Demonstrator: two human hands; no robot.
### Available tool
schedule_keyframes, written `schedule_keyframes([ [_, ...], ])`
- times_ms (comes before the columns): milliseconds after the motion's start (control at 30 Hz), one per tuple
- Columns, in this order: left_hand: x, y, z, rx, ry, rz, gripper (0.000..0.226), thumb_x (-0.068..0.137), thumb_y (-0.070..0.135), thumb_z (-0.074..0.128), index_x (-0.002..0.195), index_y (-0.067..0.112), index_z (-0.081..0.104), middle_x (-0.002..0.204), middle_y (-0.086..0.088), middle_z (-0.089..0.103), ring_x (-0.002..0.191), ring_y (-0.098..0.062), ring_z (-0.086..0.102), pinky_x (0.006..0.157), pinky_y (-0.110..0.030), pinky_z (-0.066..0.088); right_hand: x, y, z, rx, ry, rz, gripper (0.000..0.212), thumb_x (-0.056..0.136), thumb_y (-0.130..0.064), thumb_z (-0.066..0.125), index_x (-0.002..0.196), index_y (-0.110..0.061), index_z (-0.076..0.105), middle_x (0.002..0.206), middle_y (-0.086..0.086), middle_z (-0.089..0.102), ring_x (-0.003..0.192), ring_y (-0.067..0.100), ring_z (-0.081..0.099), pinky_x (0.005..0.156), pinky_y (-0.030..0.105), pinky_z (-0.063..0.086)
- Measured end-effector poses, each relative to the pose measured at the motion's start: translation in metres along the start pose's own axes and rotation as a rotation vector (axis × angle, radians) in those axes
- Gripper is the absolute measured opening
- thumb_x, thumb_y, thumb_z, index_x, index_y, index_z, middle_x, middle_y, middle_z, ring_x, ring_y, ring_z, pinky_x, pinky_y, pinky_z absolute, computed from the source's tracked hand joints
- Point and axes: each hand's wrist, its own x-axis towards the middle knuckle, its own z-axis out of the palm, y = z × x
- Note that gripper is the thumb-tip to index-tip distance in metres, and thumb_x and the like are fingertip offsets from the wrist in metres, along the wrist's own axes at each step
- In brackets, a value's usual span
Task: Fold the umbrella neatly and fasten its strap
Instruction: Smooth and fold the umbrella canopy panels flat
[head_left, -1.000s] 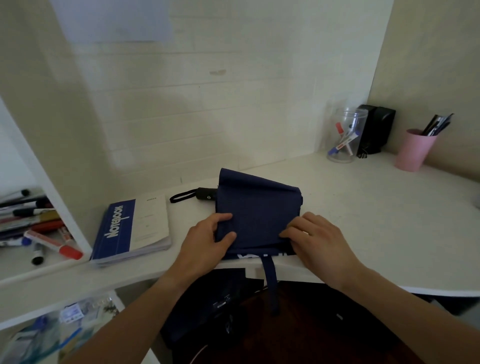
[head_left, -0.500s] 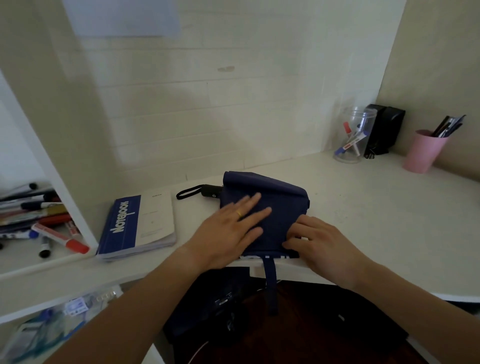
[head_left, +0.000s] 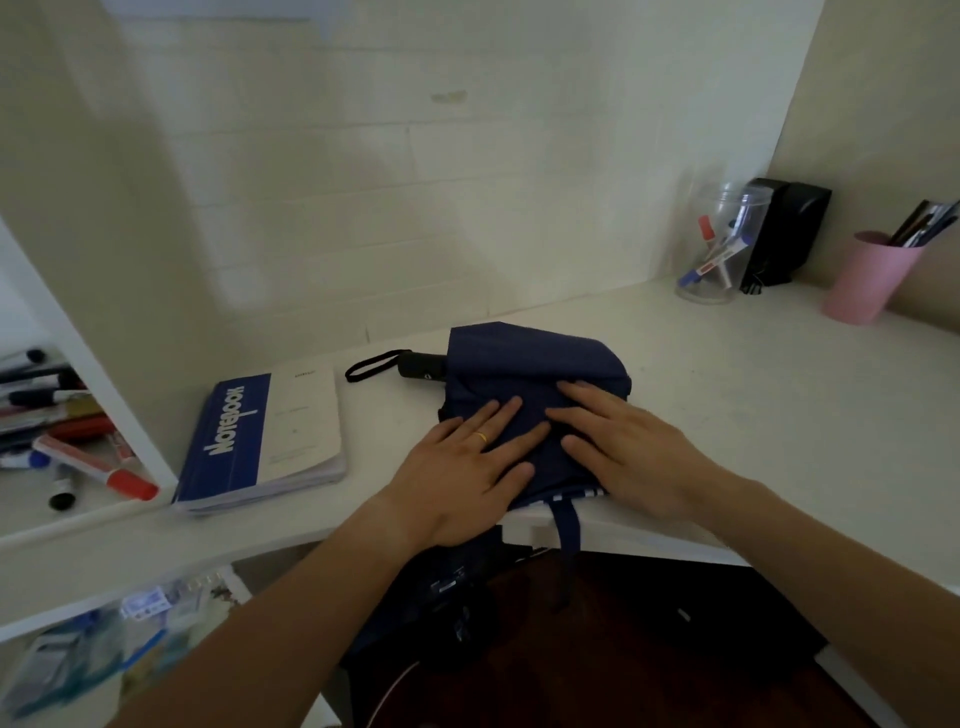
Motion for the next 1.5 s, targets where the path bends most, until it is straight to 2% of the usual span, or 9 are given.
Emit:
schedule_keyframes([
  [167, 0.007, 0.004, 0.003, -0.046, -0.004, -0.062, 0.064, 0.1, 0.067, 0.012, 0.158, 0.047, -0.008, 0.169, 0.011, -0.012, 0.156, -0.009, -0.01, 0.127, -0.036, 0.002, 0.0, 0.026, 0.002, -0.108, -0.255, -0.031, 0.071, 0.094, -0.067, 0.011, 0.154, -0.039, -0.013, 0.161, -0.017, -0.024, 0.147, 0.0, -0.024, 0.125, 0.03, -0.006],
  [333, -0.006, -0.015, -0.005, -0.019, -0.029, -0.1, 0.087, 0.084, 0.086, 0.007, 0.159, 0.043, -0.006, 0.169, 0.011, -0.011, 0.156, -0.007, -0.008, 0.127, -0.034, 0.002, -0.002, 0.033, 0.007, -0.075, -0.253, -0.049, 0.07, 0.09, -0.071, 0.009, 0.151, -0.047, -0.017, 0.157, -0.024, -0.028, 0.144, -0.006, -0.028, 0.122, 0.026, -0.012],
  [500, -0.012, -0.018, -0.001, -0.047, 0.031, -0.081, 0.086, 0.087, 0.086, 0.013, 0.16, 0.042, -0.001, 0.17, 0.011, -0.007, 0.155, -0.005, -0.006, 0.127, -0.034, 0.002, -0.01, 0.027, -0.005, 0.064, -0.145, -0.037, 0.066, 0.092, -0.067, 0.041, 0.152, -0.051, 0.018, 0.161, -0.029, 0.002, 0.148, -0.007, 0.002, 0.123, 0.025, 0.011],
  [633, -0.012, -0.018, 0.003, -0.032, 0.068, -0.069, 0.084, 0.09, 0.084, 0.017, 0.16, 0.042, -0.001, 0.17, 0.011, -0.007, 0.156, -0.006, -0.005, 0.127, -0.032, 0.0, 0.014, 0.022, -0.037, 0.356, 0.427, 0.171, 0.039, 0.08, -0.051, 0.068, 0.114, -0.032, 0.069, 0.111, -0.013, 0.07, 0.102, 0.008, 0.064, 0.092, 0.033, 0.052],
  [767, -0.015, -0.016, 0.0, -0.061, 0.076, -0.073, 0.082, 0.09, 0.083, 0.02, 0.16, 0.042, 0.005, 0.17, 0.011, -0.002, 0.156, -0.007, -0.001, 0.126, -0.032, 0.002, 0.062, 0.036, -0.064, 0.649, 0.243, 0.65, 0.043, 0.082, -0.046, 0.073, 0.085, -0.004, 0.066, 0.083, 0.008, 0.065, 0.083, 0.028, 0.062, 0.076, 0.036, 0.048],
  [833, -0.015, -0.015, -0.001, -0.07, 0.09, -0.073, 0.08, 0.091, 0.083, 0.024, 0.158, 0.04, 0.014, 0.17, 0.01, 0.003, 0.156, -0.007, 0.003, 0.126, -0.031, 0.004, 0.074, 0.035, -0.072, 0.894, 0.128, 0.695, 0.041, 0.08, -0.039, 0.079, 0.096, -0.004, 0.066, 0.091, 0.006, 0.066, 0.081, 0.023, 0.06, 0.073, 0.033, 0.043],
  [967, -0.015, -0.016, -0.001, -0.085, 0.101, -0.062, 0.078, 0.091, 0.082, 0.025, 0.155, 0.039, 0.023, 0.171, 0.007, 0.009, 0.156, -0.01, 0.008, 0.126, -0.032, 0.007, 0.082, 0.027, -0.085, 1.038, 0.162, 0.62, 0.025, 0.076, -0.025, 0.085, 0.092, -0.014, 0.07, 0.104, 0.0, 0.068, 0.1, 0.022, 0.061, 0.085, 0.033, 0.041],
  [1200, -0.018, -0.016, -0.001, -0.079, 0.125, -0.061, 0.076, 0.091, 0.082, 0.025, 0.153, 0.037, 0.027, 0.164, 0.009, 0.031, 0.148, -0.011, 0.028, 0.124, -0.031, 0.013, 0.034, 0.009, -0.078, 1.065, 0.305, 0.448, 0.022, 0.081, -0.014, 0.08, 0.1, -0.006, 0.076, 0.096, 0.006, 0.075, 0.077, 0.007, 0.068, 0.058, 0.013, 0.048],
  [1500, -0.022, -0.012, -0.004, -0.041, 0.231, -0.041, 0.069, 0.094, 0.078, 0.029, 0.148, 0.037, 0.041, 0.154, 0.008, 0.044, 0.144, -0.015, 0.035, 0.119, -0.034, 0.026, -0.02, -0.009, 0.001, 0.908, 0.44, 0.429, 0.013, 0.079, -0.019, 0.083, 0.089, -0.017, 0.073, 0.082, 0.008, 0.074, 0.077, 0.019, 0.07, 0.07, 0.025, 0.054],
])
